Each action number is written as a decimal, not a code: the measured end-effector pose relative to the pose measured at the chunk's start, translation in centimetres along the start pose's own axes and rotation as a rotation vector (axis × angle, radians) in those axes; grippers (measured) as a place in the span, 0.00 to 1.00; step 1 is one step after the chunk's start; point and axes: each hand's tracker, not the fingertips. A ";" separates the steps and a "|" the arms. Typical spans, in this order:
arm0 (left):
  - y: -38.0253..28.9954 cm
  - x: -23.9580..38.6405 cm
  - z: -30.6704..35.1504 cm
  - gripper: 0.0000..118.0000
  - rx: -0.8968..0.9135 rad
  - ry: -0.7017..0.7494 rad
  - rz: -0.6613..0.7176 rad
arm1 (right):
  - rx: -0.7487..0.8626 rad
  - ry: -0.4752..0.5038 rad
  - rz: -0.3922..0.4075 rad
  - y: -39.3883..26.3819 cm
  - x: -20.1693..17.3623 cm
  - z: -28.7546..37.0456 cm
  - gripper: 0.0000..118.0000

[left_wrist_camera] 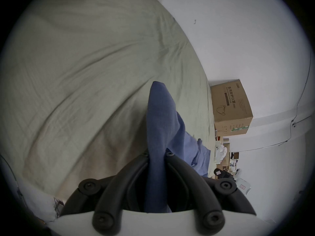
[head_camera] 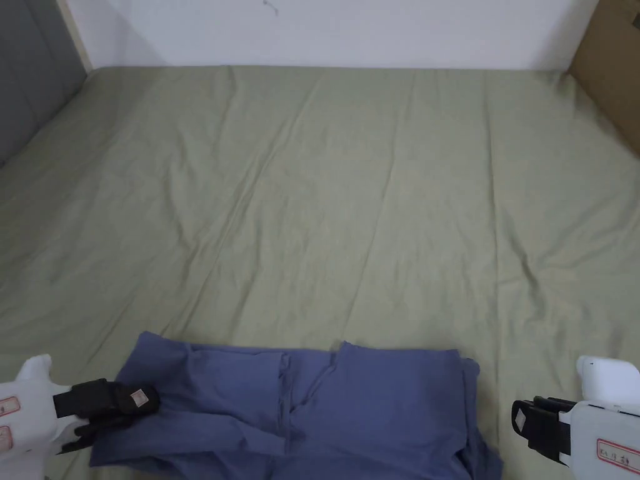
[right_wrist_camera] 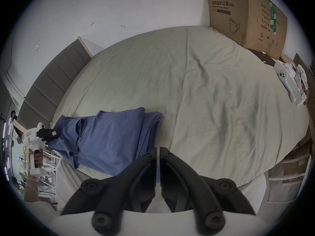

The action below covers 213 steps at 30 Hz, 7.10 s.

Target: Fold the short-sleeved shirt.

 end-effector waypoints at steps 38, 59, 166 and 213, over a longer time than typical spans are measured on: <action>-8.7 19.2 -15.1 0.00 -0.184 0.200 -0.479 | 0.047 -0.031 -0.268 -3.2 9.7 1.6 0.04; -16.0 25.5 -24.6 0.00 -0.456 0.008 -0.526 | 0.040 -0.043 -0.239 -3.2 9.3 2.5 0.04; -11.4 32.4 0.9 0.00 0.758 0.362 -0.921 | 0.652 -0.086 0.252 8.5 -8.4 9.4 0.04; -14.0 33.1 3.7 0.94 0.995 0.431 -0.926 | 0.873 -0.193 0.225 7.5 -9.0 12.6 0.95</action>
